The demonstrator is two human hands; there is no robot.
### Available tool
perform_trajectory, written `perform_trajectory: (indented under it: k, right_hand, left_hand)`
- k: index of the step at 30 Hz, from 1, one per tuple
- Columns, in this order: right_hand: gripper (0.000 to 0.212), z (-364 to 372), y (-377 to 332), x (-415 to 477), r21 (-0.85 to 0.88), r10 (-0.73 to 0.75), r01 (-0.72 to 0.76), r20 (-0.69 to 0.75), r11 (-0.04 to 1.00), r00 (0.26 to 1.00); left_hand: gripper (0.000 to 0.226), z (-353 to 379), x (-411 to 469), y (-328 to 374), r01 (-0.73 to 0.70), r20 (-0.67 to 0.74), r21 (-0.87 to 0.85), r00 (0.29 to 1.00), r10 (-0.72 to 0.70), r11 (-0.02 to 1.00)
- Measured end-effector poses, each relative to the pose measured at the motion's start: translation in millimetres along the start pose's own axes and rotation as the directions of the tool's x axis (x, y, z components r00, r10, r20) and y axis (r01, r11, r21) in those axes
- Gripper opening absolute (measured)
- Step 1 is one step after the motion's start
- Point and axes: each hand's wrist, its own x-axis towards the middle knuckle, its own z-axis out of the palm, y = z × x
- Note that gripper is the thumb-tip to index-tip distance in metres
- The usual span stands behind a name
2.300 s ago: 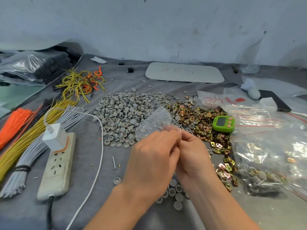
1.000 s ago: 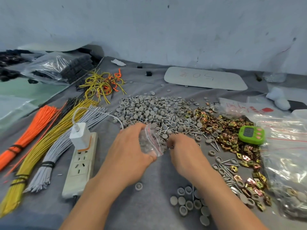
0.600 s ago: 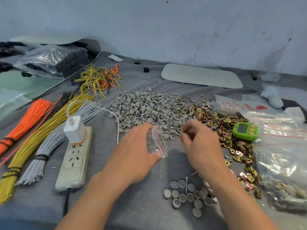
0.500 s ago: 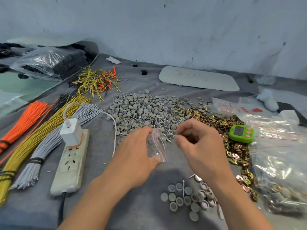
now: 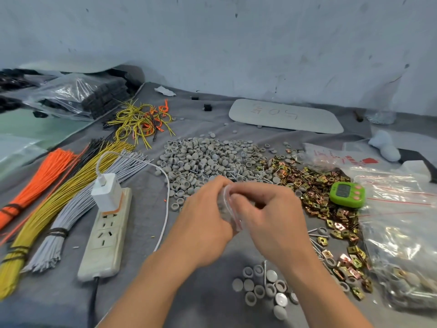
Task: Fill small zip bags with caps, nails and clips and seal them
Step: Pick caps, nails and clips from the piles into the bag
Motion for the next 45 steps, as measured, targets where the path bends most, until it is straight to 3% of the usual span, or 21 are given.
perform_trajectory:
  k: [3,5,7,8,10,12,16,19,23,27,31,33,35,40,45]
  right_hand:
    - [0.033,-1,3,4,0.258,0.118,-0.060,-0.218,0.964,0.969]
    - [0.034,-1,13,7,0.164,0.197,-0.158,-0.260,0.974,0.945]
    - [0.033,6,21,9,-0.105,0.235,-0.246,-0.106,0.963,0.966]
    - [0.036,12,25,10,-0.269,0.229,-0.218,0.007,0.938,0.973]
    - [0.049,27,34,9,-0.501,0.177,-0.027,0.253,0.865,0.951]
    - [0.056,41,39,7,-0.563,0.140,0.123,0.401,0.817,0.905]
    - [0.046,47,42,8,-0.634,0.104,0.149,0.344,0.759,0.933]
    - [0.038,45,42,7,-0.678,0.155,0.088,0.290,0.730,0.944]
    - [0.025,44,42,-3,-0.661,0.181,0.027,0.245,0.750,0.953]
    - [0.011,40,40,-9,-0.592,0.176,-0.059,0.141,0.804,0.974]
    - [0.010,26,21,-2,-0.237,0.170,-0.189,-0.097,0.953,0.981]
    - [0.016,13,10,1,-0.009,0.151,-0.155,-0.176,0.988,0.973]
    - [0.022,2,4,1,0.082,0.123,-0.109,-0.190,0.991,0.974]
    - [0.038,4,-10,-5,-0.088,-0.016,0.009,-0.078,0.996,0.997]
    - [0.052,10,-9,-3,-0.073,0.027,-0.028,-0.018,0.997,0.999]
  left_hand:
    - [0.041,-6,1,-6,0.080,-0.114,-0.019,0.990,-0.081,0.997]
    - [0.039,-11,1,-9,0.145,-0.189,-0.084,0.969,-0.159,0.986]
    - [0.038,-17,3,-11,0.172,-0.261,-0.208,0.939,-0.224,0.963]
    - [0.038,-19,4,-11,0.163,-0.287,-0.281,0.926,-0.245,0.946]
    - [0.042,-21,6,-8,0.129,-0.313,-0.396,0.912,-0.265,0.909]
    - [0.045,-21,7,-6,0.095,-0.314,-0.441,0.915,-0.253,0.892]
    - [0.040,-21,5,-7,0.088,-0.286,-0.392,0.934,-0.213,0.916]
    - [0.038,-22,4,-11,0.138,-0.232,-0.221,0.954,-0.189,0.966]
    - [0.043,-22,0,-14,0.111,-0.156,-0.052,0.981,-0.118,0.992]
    - [0.035,-20,-5,-13,0.055,-0.106,0.009,0.993,-0.053,0.998]
    - [0.029,-16,-3,-13,0.024,-0.111,0.100,0.994,-0.013,0.995]
    - [0.028,-12,-1,-11,0.027,-0.097,0.134,0.995,-0.014,0.991]
    - [0.031,-8,1,-9,0.041,-0.074,0.143,0.997,-0.030,0.989]
    - [0.031,-2,1,-4,0.025,-0.042,0.120,0.999,-0.020,0.993]
    - [0.033,0,-2,0,0.059,0.068,0.014,0.996,-0.060,0.998]
